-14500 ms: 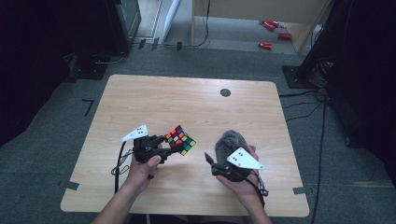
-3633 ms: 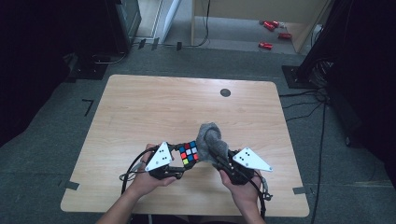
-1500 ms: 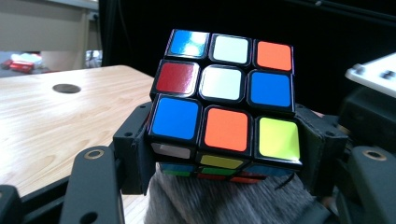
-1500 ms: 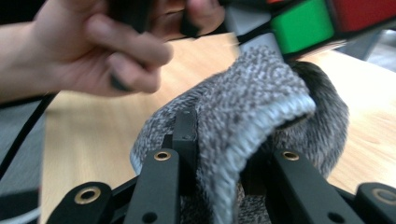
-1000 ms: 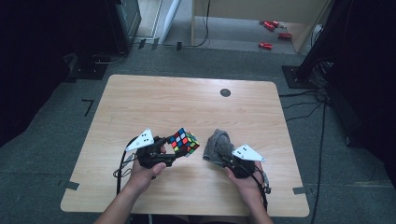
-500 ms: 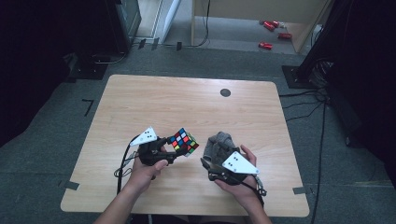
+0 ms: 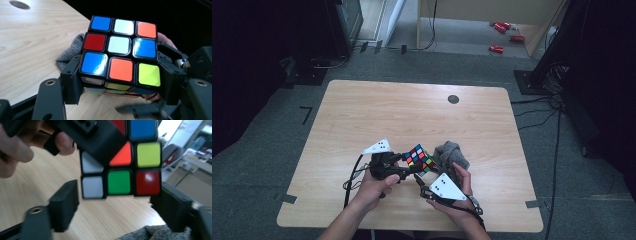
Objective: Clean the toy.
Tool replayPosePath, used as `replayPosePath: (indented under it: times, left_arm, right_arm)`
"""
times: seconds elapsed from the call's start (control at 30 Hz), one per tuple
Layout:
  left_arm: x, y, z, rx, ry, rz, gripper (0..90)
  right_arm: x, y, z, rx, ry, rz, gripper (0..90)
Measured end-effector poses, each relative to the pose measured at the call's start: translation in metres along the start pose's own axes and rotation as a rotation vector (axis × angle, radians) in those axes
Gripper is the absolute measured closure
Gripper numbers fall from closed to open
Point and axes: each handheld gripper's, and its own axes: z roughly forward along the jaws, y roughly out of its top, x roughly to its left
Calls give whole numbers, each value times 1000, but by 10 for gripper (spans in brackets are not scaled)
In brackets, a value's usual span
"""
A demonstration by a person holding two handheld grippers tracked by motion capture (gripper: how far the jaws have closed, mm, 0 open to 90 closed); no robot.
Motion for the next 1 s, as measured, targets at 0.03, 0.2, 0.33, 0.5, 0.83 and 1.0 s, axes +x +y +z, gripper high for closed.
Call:
replayPosePath:
  times: [0.03, 0.2, 0.33, 0.5, 0.83, 1.0]
  left_arm:
    - [0, 0, 0, 3, 1, -1, 339]
    - [4, 0, 1, 17, -21, -9, 337]
    - [3, 1, 0, 1, -18, 25, 292]
    - [2, 3, -8, -28, 16, 105, 183]
    - [-10, -18, 2, 35, 316, 592, 157]
    - [-13, -27, 9, 25, 377, 729, 156]
  right_arm:
    - [0, 0, -1, 0, -10, -8, 311]
    - [0, 0, -3, 7, -11, -30, 341]
    - [-2, 2, -4, 18, 11, 7, 343]
    - [-14, 0, -5, 40, 20, 67, 344]
    - [-39, 10, -15, 105, 67, 281, 344]
    - [-32, 18, -12, 140, 99, 328, 343]
